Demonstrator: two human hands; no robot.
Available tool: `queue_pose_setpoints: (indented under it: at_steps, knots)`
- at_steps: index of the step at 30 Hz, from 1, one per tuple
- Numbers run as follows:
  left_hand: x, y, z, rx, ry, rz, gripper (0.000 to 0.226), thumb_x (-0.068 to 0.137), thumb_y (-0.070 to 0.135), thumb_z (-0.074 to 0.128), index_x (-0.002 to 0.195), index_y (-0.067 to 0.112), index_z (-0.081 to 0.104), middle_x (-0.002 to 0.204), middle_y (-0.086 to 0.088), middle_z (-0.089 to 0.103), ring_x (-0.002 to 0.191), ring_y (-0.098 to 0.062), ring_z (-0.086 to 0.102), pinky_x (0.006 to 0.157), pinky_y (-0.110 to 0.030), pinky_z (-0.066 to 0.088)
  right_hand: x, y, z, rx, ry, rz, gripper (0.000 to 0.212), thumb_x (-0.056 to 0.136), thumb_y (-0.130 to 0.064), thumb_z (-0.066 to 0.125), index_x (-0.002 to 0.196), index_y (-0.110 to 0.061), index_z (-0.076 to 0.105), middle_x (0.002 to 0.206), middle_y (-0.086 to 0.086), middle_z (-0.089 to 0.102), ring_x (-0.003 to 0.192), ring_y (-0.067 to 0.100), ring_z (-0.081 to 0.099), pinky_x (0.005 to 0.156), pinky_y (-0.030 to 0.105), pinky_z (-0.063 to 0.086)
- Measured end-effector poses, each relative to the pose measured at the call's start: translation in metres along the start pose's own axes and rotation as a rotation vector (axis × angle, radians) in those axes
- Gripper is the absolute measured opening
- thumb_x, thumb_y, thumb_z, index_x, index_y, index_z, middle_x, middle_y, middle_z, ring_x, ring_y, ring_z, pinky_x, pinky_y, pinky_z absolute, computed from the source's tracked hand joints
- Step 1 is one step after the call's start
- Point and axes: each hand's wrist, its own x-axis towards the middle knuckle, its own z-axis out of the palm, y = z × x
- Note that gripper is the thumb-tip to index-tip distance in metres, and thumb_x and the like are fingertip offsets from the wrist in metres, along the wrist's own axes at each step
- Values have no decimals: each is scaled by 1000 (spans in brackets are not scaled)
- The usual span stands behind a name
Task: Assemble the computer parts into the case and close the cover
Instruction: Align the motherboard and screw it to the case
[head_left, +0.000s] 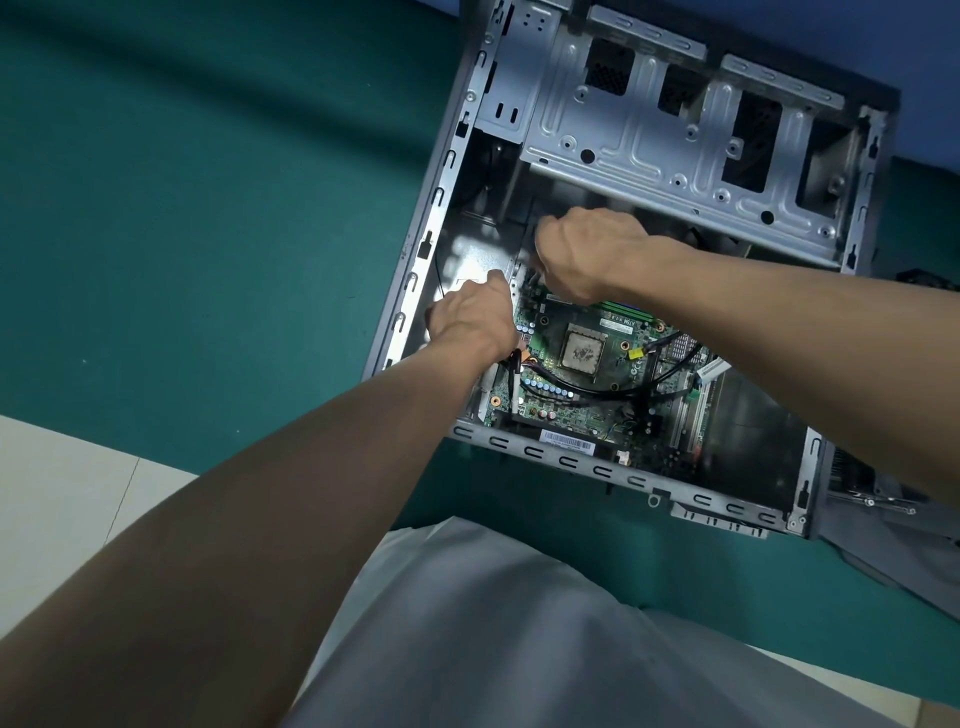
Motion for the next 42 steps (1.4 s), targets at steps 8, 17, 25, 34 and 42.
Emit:
queue_pose_setpoints:
  at_steps: [8,17,25,34,42]
  knots:
    - [2,-2,0,-9,-21,-6,29,92,20,66,114,17,48,79,2,46,83,-17,49,70,-31,36,6,5,5,51,132,-59,28,88,-10,40,63,-17,31,61,4,36,52,19,35,47,26,22]
    - [4,-2,1,-41,-45,6,32,91,19,66,116,17,47,79,3,47,85,-18,51,73,-32,38,5,11,2,60,4,-81,9,92,-10,39,85,-13,33,68,4,38,57,19,40,47,30,29]
    - [3,-4,0,-46,-51,-2,34,91,20,67,118,17,47,92,0,54,92,-21,52,77,-33,40,6,5,2,7,29,-40,30,99,-23,39,70,-13,41,64,4,41,53,17,39,52,31,35]
    - [4,-3,-1,-59,-56,-6,30,91,20,67,114,19,48,91,1,52,91,-19,51,78,-33,40,4,-5,-6,-84,123,-161,17,84,-3,45,67,-8,42,60,6,31,65,31,45,55,34,37]
    - [3,-2,-1,-60,-44,-5,25,91,18,66,104,20,45,79,4,45,84,-18,48,72,-33,34,10,-10,-12,-145,38,-161,13,86,-4,45,74,-8,46,59,6,34,67,30,49,57,34,39]
